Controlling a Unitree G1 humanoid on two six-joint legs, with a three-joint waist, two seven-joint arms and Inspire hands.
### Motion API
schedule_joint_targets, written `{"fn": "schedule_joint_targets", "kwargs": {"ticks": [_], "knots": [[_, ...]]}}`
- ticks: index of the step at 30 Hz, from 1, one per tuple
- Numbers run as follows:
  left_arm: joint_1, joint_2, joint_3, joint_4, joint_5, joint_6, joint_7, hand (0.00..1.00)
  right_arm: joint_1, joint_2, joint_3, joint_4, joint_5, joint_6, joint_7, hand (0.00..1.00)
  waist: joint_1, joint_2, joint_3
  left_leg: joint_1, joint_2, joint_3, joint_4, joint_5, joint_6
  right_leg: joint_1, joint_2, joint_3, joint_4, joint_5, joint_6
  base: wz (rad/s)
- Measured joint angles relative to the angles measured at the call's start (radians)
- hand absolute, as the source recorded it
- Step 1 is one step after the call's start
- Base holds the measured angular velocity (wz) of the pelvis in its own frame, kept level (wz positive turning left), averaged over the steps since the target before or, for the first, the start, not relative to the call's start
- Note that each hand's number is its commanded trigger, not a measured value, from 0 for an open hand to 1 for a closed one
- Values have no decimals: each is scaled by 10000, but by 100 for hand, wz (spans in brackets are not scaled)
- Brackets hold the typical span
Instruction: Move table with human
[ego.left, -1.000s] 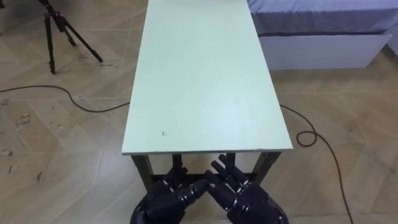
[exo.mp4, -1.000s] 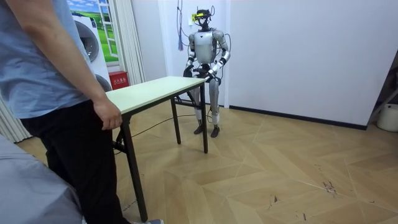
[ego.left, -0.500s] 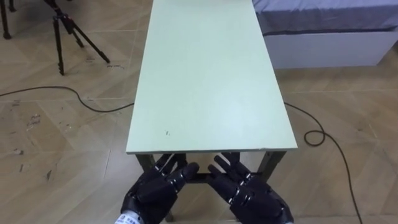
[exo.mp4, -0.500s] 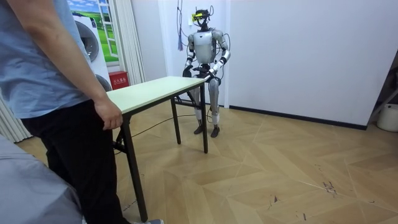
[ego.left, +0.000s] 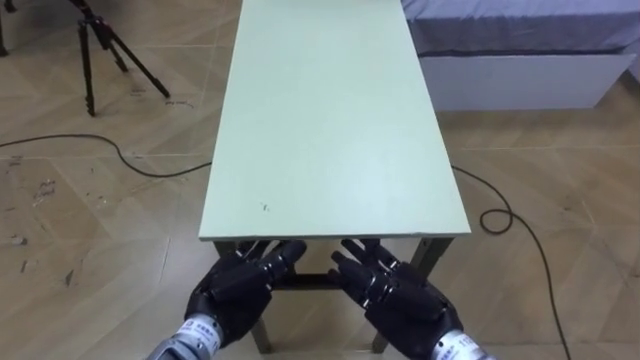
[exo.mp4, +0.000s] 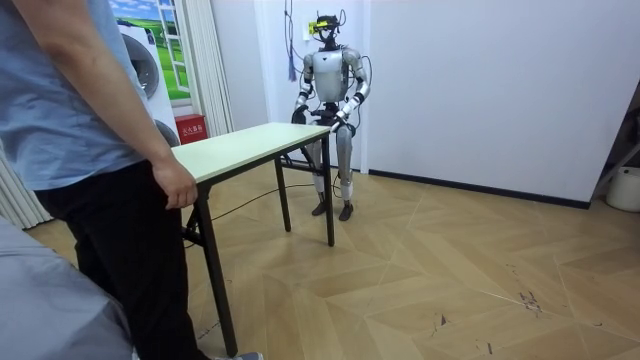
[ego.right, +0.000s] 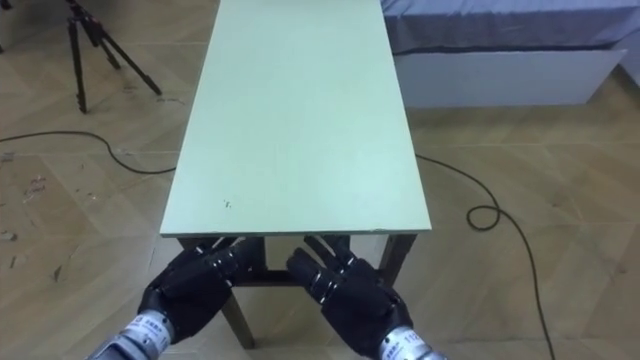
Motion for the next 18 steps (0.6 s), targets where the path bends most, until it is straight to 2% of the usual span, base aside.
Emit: {"fn": "schedule_joint_targets", "kwargs": {"ticks": [8, 12, 18], "knots": [[-183, -201, 188, 36, -188, 361, 443, 0, -98, 173, -209, 11, 11, 119, -660, 0, 105, -20, -12, 85, 13, 24, -15, 5, 0, 49, 2, 28, -15, 0, 0, -2], [-559, -481, 312, 593, -728, 534, 523, 0, -169, 373, -527, 294, 476, 193, -1078, 0, 220, -26, -15, 274, 19, 43, -14, 5, -2, 222, 2, 27, -14, -5, -7, 0], [-633, -871, 663, 696, -946, 584, 974, 0, -261, 459, -1266, 590, 1198, 168, -1600, 0, 183, 0, -38, 282, 13, 45, -24, 6, -4, 236, 11, 22, 1, 21, -49, -3]]}}
